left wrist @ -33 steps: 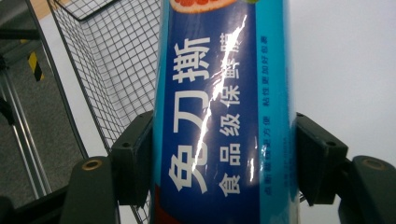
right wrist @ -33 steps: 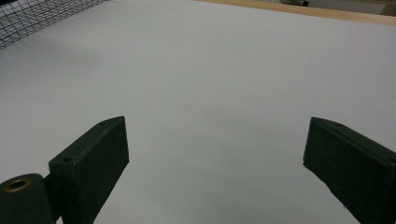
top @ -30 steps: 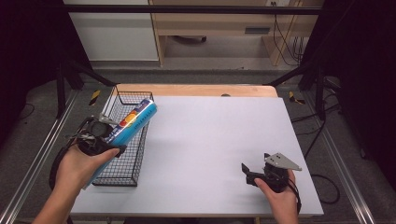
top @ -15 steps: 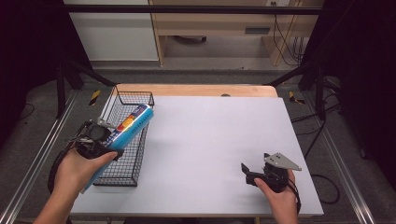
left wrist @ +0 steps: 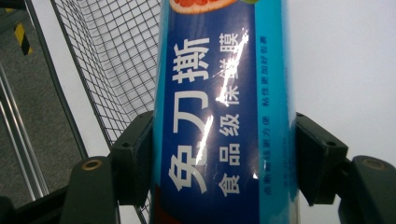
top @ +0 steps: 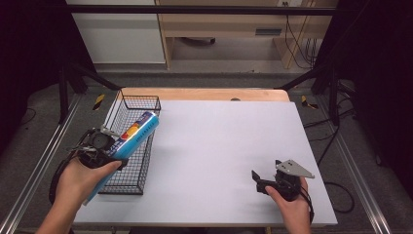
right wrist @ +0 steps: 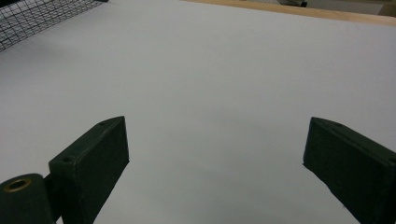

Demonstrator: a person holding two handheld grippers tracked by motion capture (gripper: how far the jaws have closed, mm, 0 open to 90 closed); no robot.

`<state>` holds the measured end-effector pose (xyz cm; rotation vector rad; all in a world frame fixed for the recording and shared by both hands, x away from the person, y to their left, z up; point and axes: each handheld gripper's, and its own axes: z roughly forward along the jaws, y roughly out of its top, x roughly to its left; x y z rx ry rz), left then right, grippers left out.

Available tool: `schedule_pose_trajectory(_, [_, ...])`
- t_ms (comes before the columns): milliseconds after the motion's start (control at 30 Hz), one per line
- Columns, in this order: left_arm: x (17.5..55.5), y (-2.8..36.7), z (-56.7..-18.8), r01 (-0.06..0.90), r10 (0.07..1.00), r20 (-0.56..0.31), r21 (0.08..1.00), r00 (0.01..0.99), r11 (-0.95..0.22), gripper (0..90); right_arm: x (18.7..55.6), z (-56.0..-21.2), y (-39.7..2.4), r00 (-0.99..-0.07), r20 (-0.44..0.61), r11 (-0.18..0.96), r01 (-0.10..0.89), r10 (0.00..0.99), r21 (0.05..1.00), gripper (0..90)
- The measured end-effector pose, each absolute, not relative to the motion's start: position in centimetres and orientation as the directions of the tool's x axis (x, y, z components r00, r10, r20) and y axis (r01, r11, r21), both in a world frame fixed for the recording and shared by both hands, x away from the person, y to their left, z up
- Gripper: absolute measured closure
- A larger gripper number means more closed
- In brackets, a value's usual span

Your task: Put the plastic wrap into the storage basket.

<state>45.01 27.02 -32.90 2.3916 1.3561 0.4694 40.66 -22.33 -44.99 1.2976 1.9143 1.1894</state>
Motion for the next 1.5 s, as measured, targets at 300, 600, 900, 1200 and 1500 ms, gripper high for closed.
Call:
schedule_pose_trajectory(300, [45.5,27.6,-33.3,0.774,0.884,0.1,0.445,0.457,-0.451,31.9,40.6,-45.0,-22.3,-0.397,0.046,0.149,0.446,0.917,0.883,7.0])
schedule_pose_trajectory(600, [46.9,28.5,-34.0,0.814,0.905,0.094,0.405,0.415,-0.416,31.9,40.7,-45.0,-22.4,-0.396,0.044,0.149,0.445,0.917,0.883,7.0])
schedule_pose_trajectory(900, [48.0,28.6,-34.6,0.836,0.918,0.09,0.387,0.386,-0.389,32.0,40.7,-44.9,-22.5,-0.393,0.049,0.143,0.444,0.918,0.884,7.0])
schedule_pose_trajectory(1200, [48.7,28.0,-34.9,0.854,0.92,0.104,0.345,0.377,-0.389,31.9,40.7,-44.9,-22.6,-0.391,0.052,0.14,0.445,0.919,0.885,7.0])
schedule_pose_trajectory(1500, [49.6,27.8,-35.3,0.872,0.928,0.108,0.319,0.357,-0.372,31.9,40.7,-44.9,-22.8,-0.391,0.057,0.136,0.448,0.919,0.884,7.0])
